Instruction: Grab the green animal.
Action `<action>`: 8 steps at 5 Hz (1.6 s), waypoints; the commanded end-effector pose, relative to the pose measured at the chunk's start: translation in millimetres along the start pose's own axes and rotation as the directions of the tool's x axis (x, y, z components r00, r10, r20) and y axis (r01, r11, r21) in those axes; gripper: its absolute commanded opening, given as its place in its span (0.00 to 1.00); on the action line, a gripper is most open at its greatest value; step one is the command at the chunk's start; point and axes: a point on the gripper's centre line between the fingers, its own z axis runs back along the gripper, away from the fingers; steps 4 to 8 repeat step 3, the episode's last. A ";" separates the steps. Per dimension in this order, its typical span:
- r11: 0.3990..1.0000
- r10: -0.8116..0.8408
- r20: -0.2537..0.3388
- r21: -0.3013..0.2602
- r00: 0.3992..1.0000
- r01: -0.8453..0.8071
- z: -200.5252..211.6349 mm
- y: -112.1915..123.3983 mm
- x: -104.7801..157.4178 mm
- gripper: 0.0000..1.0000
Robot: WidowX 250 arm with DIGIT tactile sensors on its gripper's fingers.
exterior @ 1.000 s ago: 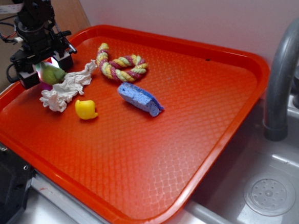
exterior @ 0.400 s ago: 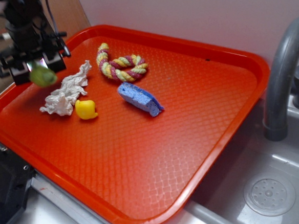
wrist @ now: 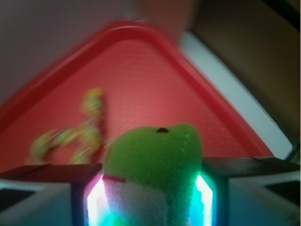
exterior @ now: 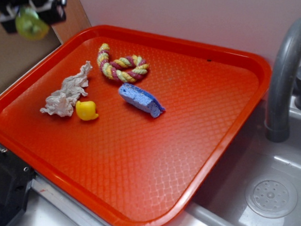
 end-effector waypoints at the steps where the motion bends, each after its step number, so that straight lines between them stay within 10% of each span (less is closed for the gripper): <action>1: 0.872 -0.446 0.177 -0.138 0.877 0.471 98.1 -17.1 -52.4 0.00; 2: 0.813 -0.502 0.211 -0.215 0.839 0.540 126.0 -23.9 -76.3 0.00; 3: 0.848 -0.472 0.127 -0.207 0.872 0.489 117.6 -25.3 -72.4 0.00; 8: 0.848 -0.472 0.127 -0.207 0.872 0.489 117.6 -25.3 -72.4 0.00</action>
